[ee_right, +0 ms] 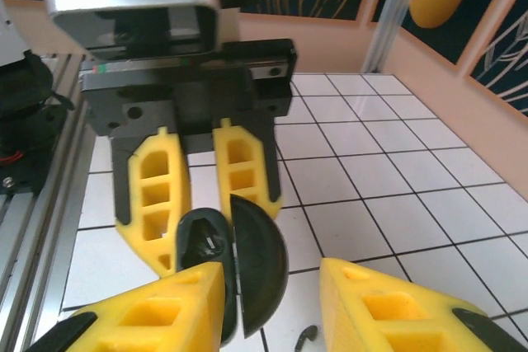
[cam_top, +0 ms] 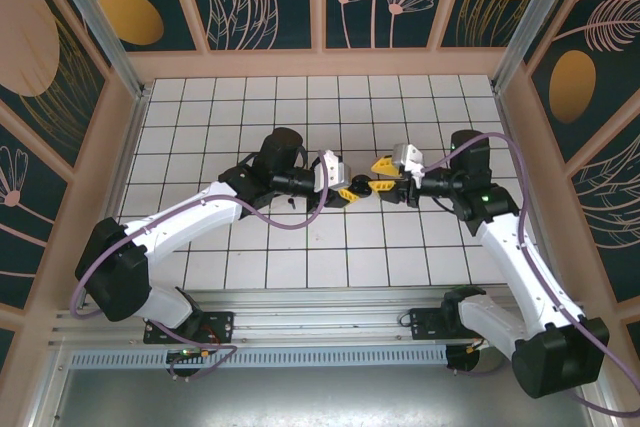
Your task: Insert the wireless bluetooth earbuds into the charging case
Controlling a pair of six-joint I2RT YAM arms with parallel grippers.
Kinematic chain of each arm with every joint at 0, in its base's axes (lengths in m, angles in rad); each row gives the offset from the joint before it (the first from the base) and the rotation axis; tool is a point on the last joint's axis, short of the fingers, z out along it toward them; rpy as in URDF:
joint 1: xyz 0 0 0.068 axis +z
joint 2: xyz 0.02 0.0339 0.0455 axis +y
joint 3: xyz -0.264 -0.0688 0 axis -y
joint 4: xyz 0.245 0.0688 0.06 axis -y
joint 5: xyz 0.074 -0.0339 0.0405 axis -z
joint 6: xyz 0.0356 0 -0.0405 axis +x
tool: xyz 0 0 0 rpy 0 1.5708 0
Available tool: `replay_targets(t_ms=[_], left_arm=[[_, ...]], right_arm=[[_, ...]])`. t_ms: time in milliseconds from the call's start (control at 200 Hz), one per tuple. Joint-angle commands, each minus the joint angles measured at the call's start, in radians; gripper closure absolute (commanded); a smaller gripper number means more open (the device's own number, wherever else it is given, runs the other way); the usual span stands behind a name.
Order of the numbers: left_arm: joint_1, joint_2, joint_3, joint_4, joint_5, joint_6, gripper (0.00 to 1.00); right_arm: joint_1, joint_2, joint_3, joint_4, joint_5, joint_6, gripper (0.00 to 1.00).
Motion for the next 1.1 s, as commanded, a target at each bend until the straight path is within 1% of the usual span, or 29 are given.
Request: replay_targets(t_ms=[0,280,555,776,871,1096], left_arm=[[-0.006,0.003,0.011,-0.005,0.025,0.015,0.82],[-0.006,0.006,-0.021,0.052,0.043,-0.022,0.83],[-0.005,0.020,-0.074,0.163,0.061,-0.090,0.83],[-0.003,0.025,-0.087,0.195,0.077,-0.111,0.83],[-0.004,0.026,-0.086,0.196,0.080,-0.111,0.83],[-0.004,0.021,-0.081,0.197,0.085,-0.112,0.83]], right_arm=[[-0.007,-0.009,-0.015,0.058,0.020,0.046,0.64],[-0.011,-0.019,-0.012,0.064,0.011,0.094,0.64],[-0.021,-0.021,0.016,0.053,0.035,0.227,0.62],[-0.016,0.003,0.016,-0.006,-0.023,0.217,0.52],[-0.007,0.009,0.014,-0.014,-0.033,0.205,0.49],[0.001,0.027,0.013,-0.012,-0.016,0.198,0.48]])
